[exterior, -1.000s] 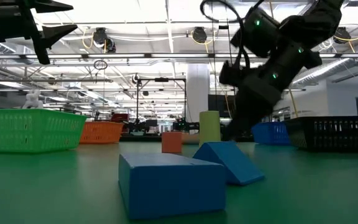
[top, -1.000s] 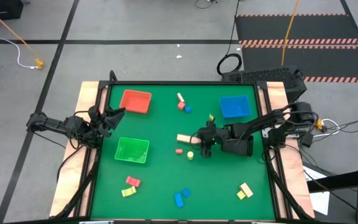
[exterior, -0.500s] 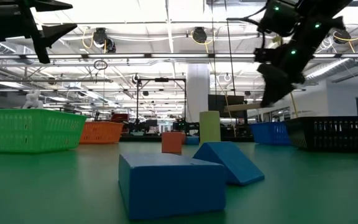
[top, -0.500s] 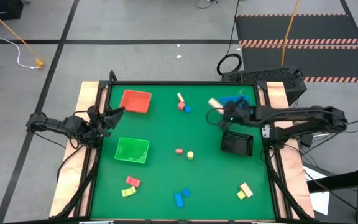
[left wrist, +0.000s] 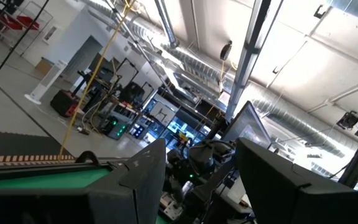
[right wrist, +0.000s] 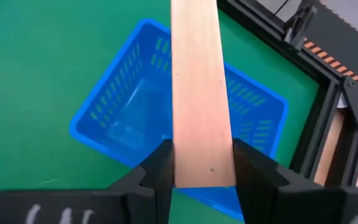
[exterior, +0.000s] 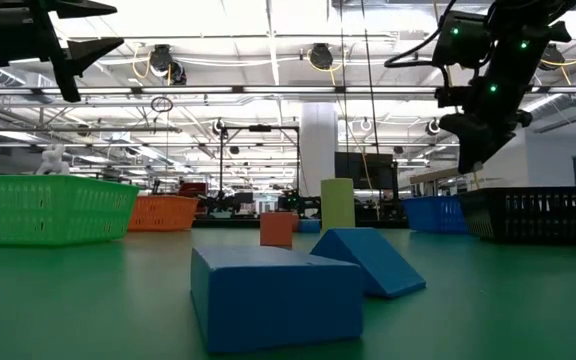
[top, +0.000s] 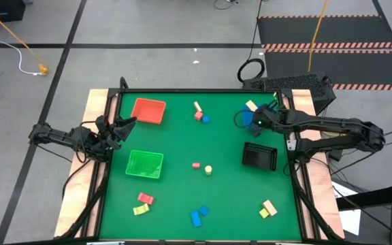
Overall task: Sort & place blocks by color
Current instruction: Put the middle light brown block into the blue basket, then put the bottom red block into the orange basket
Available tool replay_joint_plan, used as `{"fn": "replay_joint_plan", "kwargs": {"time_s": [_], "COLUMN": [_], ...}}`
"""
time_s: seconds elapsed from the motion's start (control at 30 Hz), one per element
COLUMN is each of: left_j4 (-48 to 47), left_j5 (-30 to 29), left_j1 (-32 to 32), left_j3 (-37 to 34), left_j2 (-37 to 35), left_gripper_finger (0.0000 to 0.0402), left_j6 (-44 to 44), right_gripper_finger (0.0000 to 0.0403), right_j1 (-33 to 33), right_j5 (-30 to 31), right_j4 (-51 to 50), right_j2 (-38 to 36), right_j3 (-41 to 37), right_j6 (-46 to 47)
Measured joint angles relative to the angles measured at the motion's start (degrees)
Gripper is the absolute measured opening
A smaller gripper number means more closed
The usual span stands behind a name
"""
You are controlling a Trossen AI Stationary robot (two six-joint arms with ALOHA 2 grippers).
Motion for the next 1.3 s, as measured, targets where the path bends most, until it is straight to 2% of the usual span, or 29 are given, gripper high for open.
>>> {"fn": "replay_joint_plan", "kwargs": {"time_s": [0.37, 0.53, 0.97, 1.03, 1.13, 1.3], "left_j4": [0.02, 0.48, -2.26, -5.02, -9.52, -8.58], "left_j5": [-0.01, -0.81, -0.77, 0.47, 5.48, 15.17], "left_j1": [0.00, 0.07, 0.07, 0.07, 0.05, 0.04], "left_j3": [0.00, 0.00, 0.00, 0.00, 0.00, 0.00], "left_j2": [0.00, 0.00, 0.00, 0.02, 0.78, 5.00], "left_gripper_finger": [0.0195, 0.0195, 0.0195, 0.0195, 0.0195, 0.0195], "left_j6": [-0.04, -3.09, -3.50, -4.86, -4.96, -4.38], "right_gripper_finger": [0.0118, 0.0121, 0.0220, 0.0227, 0.0229, 0.0225], "right_j1": [-0.21, -0.21, -0.20, -0.20, -0.18, -0.05], "right_j5": [-0.37, -0.42, -1.97, -1.91, -1.88, -2.14], "right_j4": [-1.44, -3.65, -2.12, -1.94, -0.83, 3.99], "right_j2": [0.00, 0.00, -0.13, -0.61, -1.43, -3.16], "right_j3": [0.00, -0.13, -5.40, -5.11, -4.68, -3.63], "right_j6": [-1.29, -1.83, -1.24, -1.30, -2.40, -5.03]}}
